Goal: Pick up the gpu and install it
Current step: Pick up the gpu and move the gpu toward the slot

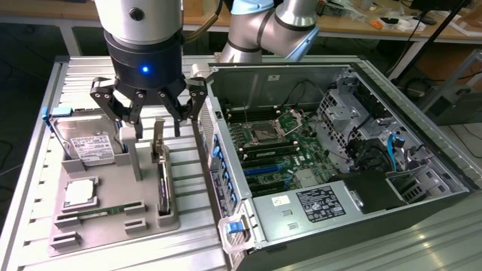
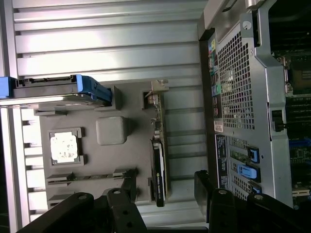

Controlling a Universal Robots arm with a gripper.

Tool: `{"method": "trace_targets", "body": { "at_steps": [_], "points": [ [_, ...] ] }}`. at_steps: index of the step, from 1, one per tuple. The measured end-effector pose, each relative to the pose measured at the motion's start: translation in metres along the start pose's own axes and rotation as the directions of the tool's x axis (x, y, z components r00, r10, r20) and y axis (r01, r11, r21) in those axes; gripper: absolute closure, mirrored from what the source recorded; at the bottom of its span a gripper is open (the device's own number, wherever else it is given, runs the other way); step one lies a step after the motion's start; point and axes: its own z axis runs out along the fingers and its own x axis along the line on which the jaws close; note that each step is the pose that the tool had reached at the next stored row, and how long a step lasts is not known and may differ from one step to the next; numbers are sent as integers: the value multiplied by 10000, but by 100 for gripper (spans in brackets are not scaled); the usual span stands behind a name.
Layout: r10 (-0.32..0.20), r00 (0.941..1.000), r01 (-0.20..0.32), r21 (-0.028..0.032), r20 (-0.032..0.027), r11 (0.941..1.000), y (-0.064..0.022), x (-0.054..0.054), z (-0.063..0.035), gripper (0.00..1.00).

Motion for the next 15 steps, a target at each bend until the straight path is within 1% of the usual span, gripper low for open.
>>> {"method": "trace_targets", "body": {
  "at_steps": [15],
  "points": [
    [1,10000,-1,-3,0,10000,-2,1,36,40]
  ]
}}
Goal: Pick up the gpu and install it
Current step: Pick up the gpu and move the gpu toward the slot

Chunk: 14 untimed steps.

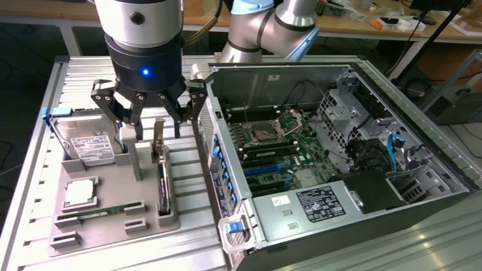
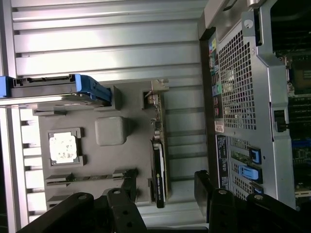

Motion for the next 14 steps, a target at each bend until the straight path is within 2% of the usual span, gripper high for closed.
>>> {"method": "trace_targets", "body": {
  "at_steps": [14],
  "points": [
    [0,10000,0,0,0,10000,-3,1,46,40]
  ]
}}
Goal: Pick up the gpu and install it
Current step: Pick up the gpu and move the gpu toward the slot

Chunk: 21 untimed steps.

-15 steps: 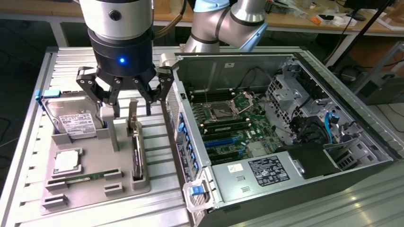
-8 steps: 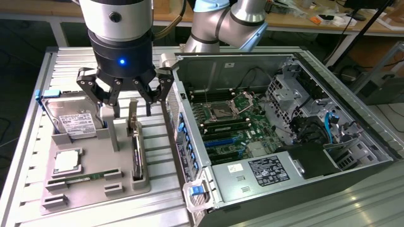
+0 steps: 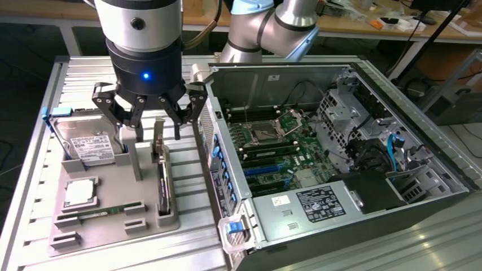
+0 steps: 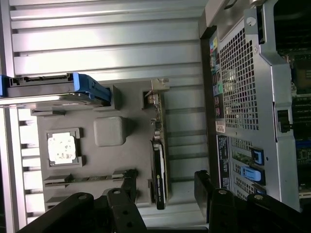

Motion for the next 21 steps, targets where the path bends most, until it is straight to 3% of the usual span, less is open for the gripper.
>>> {"method": "trace_targets", "body": {
  "at_steps": [21],
  "points": [
    [0,10000,0,0,0,10000,-4,2,63,40]
  ]
}}
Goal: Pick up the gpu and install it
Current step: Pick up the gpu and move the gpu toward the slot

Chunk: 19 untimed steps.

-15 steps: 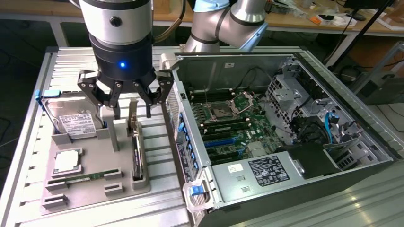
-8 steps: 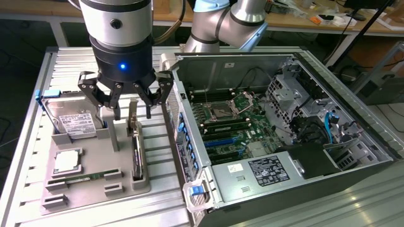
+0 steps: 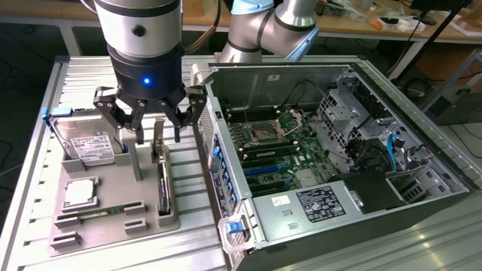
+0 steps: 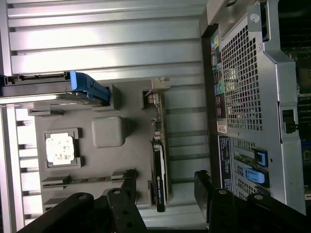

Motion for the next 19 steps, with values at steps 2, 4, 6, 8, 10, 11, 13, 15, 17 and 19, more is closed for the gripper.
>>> {"method": "trace_targets", "body": {
  "at_steps": [2,4,6,8,10,11,13,15,17,19],
  "points": [
    [0,10000,0,0,0,10000,0,0,5,40],
    [0,10000,0,0,0,10000,-1,0,11,40],
    [0,10000,0,1,-1,10000,-1,0,16,40],
    [0,10000,0,0,0,10000,-1,0,22,40],
    [0,10000,0,0,0,10000,-2,1,27,40],
    [0,10000,0,0,-1,10000,-2,1,30,40],
    [0,10000,0,0,0,10000,-2,1,36,40],
    [0,10000,0,0,0,10000,-3,1,41,40],
    [0,10000,0,0,0,10000,-3,1,47,40],
    [0,10000,0,0,0,10000,-3,1,54,40]
  ]
}}
